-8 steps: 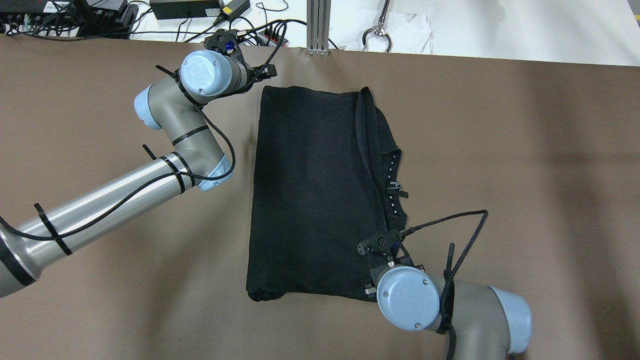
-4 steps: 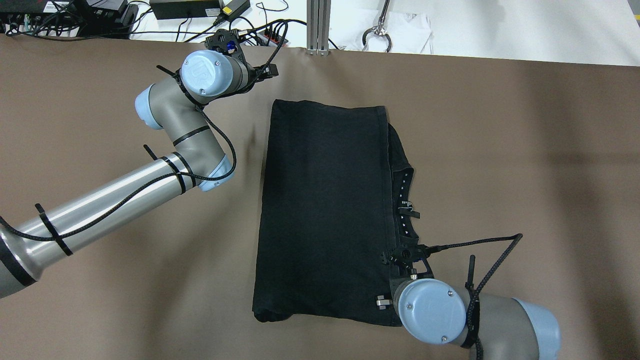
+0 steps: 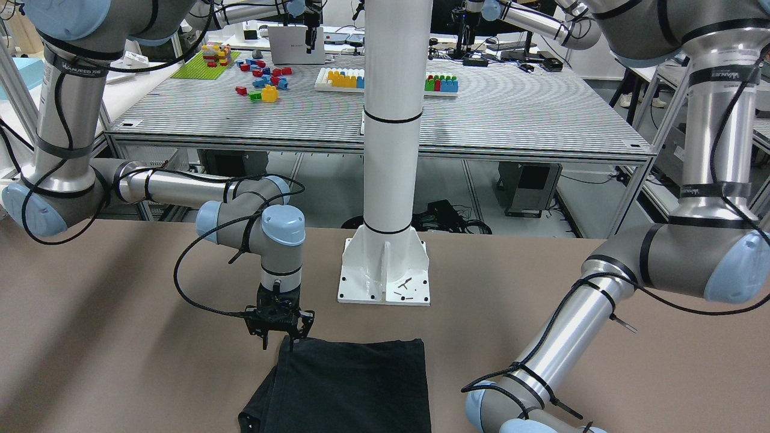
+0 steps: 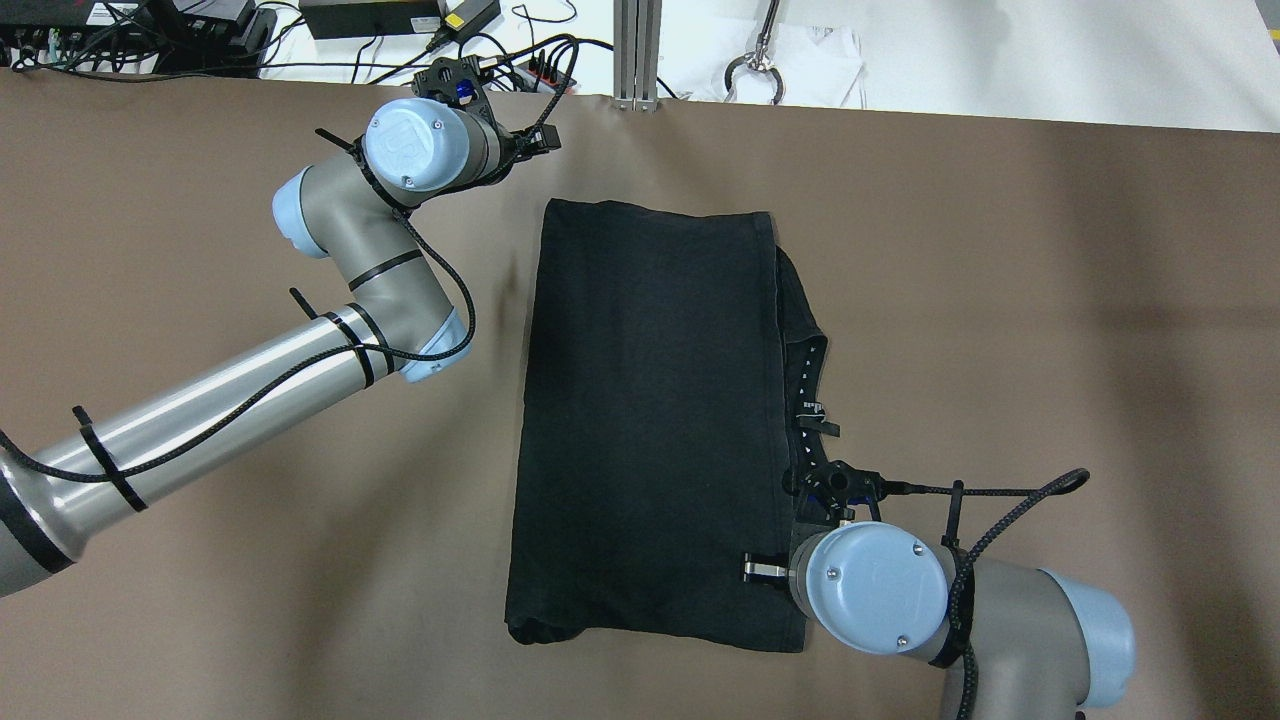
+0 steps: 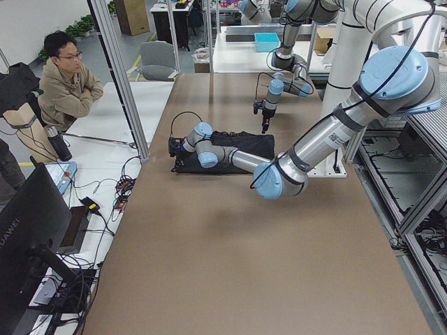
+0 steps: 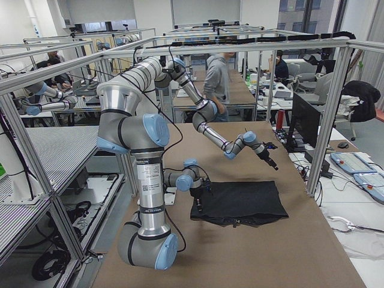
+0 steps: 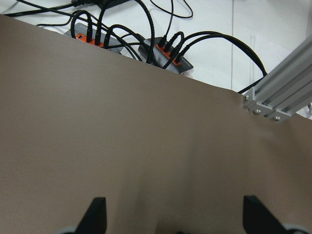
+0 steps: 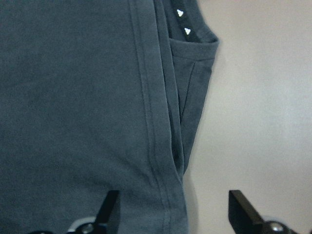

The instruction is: Fold clothes

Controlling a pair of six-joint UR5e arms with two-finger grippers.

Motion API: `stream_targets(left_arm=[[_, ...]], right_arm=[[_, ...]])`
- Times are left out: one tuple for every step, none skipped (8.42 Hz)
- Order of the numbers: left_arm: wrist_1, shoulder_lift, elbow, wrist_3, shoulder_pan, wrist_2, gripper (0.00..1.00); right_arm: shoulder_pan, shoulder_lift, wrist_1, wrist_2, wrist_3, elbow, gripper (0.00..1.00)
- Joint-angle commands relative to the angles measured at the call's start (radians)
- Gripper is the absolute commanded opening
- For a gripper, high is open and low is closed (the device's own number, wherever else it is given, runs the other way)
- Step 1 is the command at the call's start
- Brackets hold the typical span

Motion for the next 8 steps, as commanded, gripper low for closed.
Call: stream_targets(left_arm=[[0.005,0.002,-0.026,-0.003,-0.001,-0.001,1.0],[0.006,-0.003,-0.027,-0.004,-0.001,-0.007,1.0],[0.006,-0.004,-0.027,-0.006,-0.003,-0.02,1.0],[0.006,-0.007,-0.029,-0.013,-0.006,-0.058,1.0],[0.006,-0.007,-0.035,-0.015,-0.006,-0.059,1.0],[0.006,-0.007,-0.035,-0.024,-0.003,-0.059,1.0],[0.006,-0.007,-0.035,-0.029,-0.003,-0.057,1.0],[0.006,-0.007,-0.035,-0.029,-0.001,-0.057,1.0]], right_arm=[[-0.013,0.0,0.097,-0.054,0.491,-0.006,0.89],[-0.022,-0.014,0.17,-0.1,0.616,-0.017,0.8],[-0.042,-0.017,0.202,-0.103,0.702,-0.053,0.75],[-0.053,-0.012,0.228,-0.121,0.765,-0.092,0.75],[-0.053,-0.018,0.233,-0.126,0.761,-0.1,0.75],[-0.056,-0.02,0.232,-0.126,0.758,-0.112,0.75],[-0.059,-0.02,0.229,-0.119,0.757,-0.113,0.75],[-0.073,-0.018,0.223,-0.117,0.757,-0.112,0.75]])
